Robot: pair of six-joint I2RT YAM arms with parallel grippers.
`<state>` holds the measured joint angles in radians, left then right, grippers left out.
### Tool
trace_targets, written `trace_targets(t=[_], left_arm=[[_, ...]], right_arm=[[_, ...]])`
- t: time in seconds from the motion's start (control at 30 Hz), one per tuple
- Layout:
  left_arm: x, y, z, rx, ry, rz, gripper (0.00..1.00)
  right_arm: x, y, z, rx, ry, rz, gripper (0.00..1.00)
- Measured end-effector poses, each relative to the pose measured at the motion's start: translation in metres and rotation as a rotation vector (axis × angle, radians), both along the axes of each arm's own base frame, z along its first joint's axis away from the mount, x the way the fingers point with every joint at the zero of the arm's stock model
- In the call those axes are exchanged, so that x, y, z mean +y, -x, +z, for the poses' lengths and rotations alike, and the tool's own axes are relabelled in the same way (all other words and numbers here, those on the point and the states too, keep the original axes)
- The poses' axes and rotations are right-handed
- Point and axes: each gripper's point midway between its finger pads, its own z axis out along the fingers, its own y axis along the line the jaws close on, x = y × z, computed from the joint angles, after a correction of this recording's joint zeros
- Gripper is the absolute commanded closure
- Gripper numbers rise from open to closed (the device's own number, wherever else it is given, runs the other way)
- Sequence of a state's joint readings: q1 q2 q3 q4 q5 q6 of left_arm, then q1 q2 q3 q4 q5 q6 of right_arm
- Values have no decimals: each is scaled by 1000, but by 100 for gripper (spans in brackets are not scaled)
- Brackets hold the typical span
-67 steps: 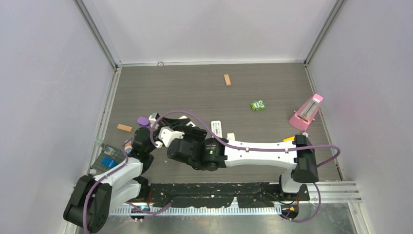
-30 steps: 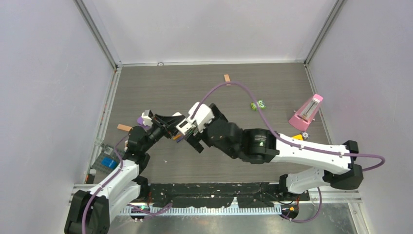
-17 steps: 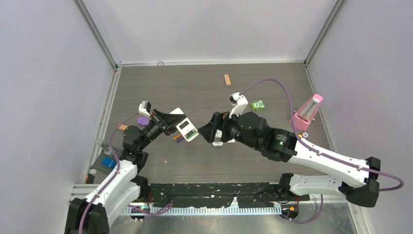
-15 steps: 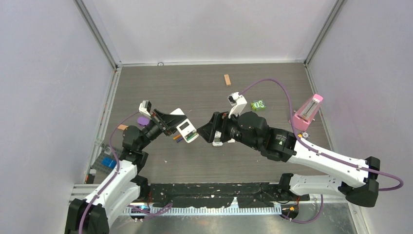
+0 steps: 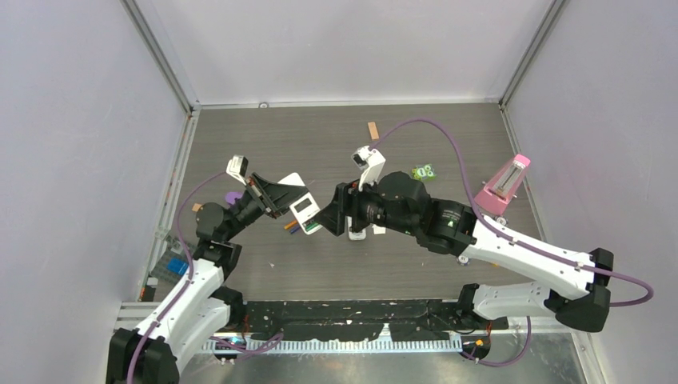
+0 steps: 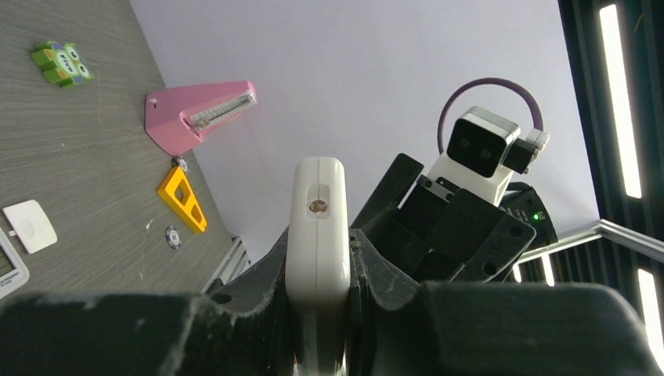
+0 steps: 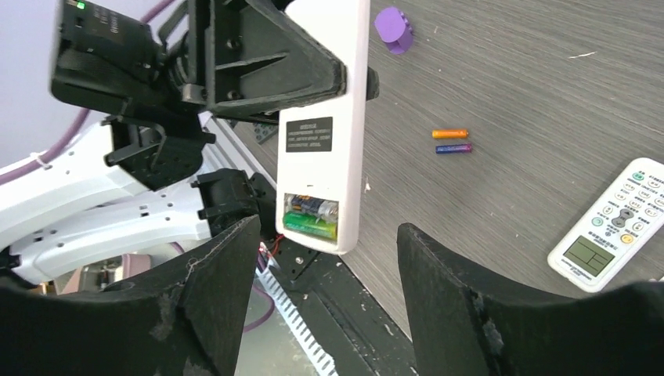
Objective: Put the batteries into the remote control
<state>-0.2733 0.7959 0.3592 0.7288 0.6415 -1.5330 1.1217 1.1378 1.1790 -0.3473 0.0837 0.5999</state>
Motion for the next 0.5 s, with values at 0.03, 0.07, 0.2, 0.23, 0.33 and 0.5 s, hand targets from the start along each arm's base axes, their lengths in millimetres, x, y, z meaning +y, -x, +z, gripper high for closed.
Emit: trace_targets(t=[0.03,0.07,0.2,0.23,0.33,0.5], left_arm=[[0,1,1,-6,0,-2,100],[0,2,2,-12,0,-7,100],[-1,4,2,-26,-14,-14,100],[-1,4,3,-32,-18,-14,100],[-1,5,7,-56,-32,-13,100],[-2,6,10,-69,-39,-17,100]], right_arm=[[3,-1,-4,2,18,3,34],[4,-2,-6,2,23,3,37],[12,-6,-23,15,85,9,46],[12,-7,-27,19,97,9,47],[14,-7,-30,24,103,12,52],[15,-7,-26,21,95,13,59]])
